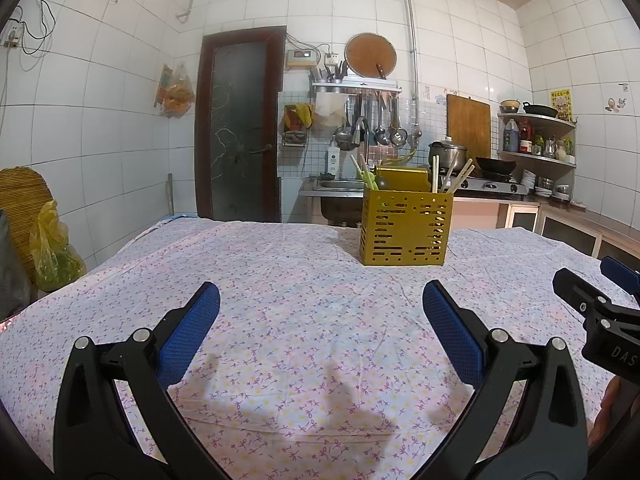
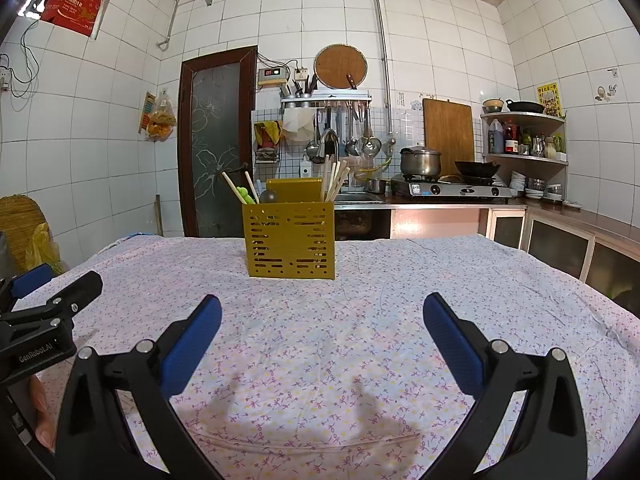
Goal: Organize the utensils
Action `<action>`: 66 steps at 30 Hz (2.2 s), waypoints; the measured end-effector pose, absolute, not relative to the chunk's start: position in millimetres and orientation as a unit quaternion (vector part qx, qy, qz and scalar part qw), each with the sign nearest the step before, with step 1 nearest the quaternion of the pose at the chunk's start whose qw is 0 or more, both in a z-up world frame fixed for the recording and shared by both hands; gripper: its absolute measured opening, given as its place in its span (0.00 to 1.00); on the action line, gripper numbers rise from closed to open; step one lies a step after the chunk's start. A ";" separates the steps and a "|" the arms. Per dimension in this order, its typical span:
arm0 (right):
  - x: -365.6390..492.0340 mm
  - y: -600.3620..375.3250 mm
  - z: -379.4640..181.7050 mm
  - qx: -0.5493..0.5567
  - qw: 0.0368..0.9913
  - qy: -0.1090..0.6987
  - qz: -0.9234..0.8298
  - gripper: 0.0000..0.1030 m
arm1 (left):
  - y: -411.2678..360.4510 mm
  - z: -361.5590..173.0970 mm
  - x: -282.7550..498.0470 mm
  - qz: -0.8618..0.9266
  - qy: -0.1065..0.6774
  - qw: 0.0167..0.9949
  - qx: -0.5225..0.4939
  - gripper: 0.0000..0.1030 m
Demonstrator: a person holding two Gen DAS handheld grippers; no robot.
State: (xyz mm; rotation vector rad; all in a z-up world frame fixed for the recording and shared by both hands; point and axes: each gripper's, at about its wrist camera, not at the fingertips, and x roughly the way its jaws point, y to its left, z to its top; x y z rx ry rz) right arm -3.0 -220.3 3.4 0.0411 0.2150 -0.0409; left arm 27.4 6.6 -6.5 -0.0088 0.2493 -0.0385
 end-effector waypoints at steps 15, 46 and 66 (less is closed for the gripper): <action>-2.4 -220.4 4.0 0.020 0.994 0.108 -0.023 0.96 | 7.2 -2.3 25.1 -0.014 0.124 0.992 -0.006 0.95; -0.8 -216.9 3.7 0.019 0.993 0.109 -0.032 0.96 | 6.0 -0.7 23.5 -0.013 0.123 0.992 -0.003 0.95; -1.1 -217.3 3.7 0.018 0.993 0.109 -0.032 0.96 | -1.4 2.6 16.8 -0.017 0.109 0.994 0.005 0.95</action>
